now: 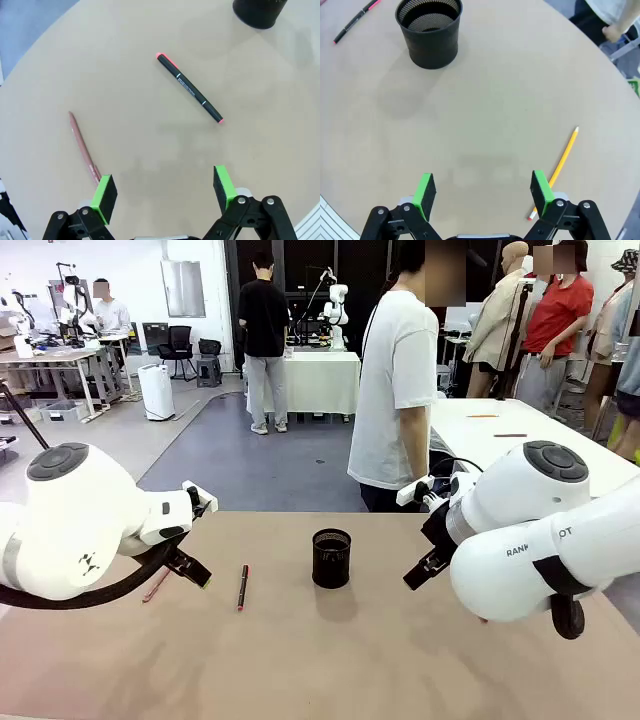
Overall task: Place the pens into the pen holder.
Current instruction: Pick up a writing instrument from the table and place it into the Pen holder.
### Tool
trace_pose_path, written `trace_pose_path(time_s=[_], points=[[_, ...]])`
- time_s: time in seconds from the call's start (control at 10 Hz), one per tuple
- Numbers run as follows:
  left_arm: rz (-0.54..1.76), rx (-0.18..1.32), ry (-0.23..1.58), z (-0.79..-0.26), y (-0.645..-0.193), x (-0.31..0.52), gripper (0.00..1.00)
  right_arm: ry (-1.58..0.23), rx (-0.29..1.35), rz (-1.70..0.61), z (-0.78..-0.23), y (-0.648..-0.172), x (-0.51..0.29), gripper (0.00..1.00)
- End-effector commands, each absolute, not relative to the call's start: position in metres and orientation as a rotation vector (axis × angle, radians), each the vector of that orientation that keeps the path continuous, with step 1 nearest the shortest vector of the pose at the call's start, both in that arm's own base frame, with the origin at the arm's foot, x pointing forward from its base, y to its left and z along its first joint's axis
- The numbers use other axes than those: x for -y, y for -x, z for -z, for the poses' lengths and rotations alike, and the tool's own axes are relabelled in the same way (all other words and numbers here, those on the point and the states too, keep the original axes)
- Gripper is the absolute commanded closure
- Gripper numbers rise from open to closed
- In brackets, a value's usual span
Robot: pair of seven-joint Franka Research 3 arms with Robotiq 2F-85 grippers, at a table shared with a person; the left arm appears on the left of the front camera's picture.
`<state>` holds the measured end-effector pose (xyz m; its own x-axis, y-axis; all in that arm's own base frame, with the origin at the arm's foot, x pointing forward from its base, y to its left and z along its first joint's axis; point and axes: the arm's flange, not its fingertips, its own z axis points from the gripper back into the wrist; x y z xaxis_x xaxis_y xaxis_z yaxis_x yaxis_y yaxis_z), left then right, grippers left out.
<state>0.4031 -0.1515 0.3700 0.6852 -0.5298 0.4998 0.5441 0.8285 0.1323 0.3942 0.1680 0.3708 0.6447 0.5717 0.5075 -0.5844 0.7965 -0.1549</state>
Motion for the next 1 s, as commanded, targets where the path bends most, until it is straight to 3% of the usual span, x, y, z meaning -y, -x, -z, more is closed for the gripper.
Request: trace_pose_path(time_s=[0.0, 0.9], points=[[0.602, 0.552, 0.028, -0.3701, -0.403, 0.1515, 0.0, -0.024, 0.57, -0.658, -0.3708, -0.3942, -0.168, 0.0], [0.602, 0.552, 0.028, -0.3701, -0.403, 0.1515, 0.0, -0.024, 0.57, -0.658, -0.3708, -0.3942, -0.168, 0.0]])
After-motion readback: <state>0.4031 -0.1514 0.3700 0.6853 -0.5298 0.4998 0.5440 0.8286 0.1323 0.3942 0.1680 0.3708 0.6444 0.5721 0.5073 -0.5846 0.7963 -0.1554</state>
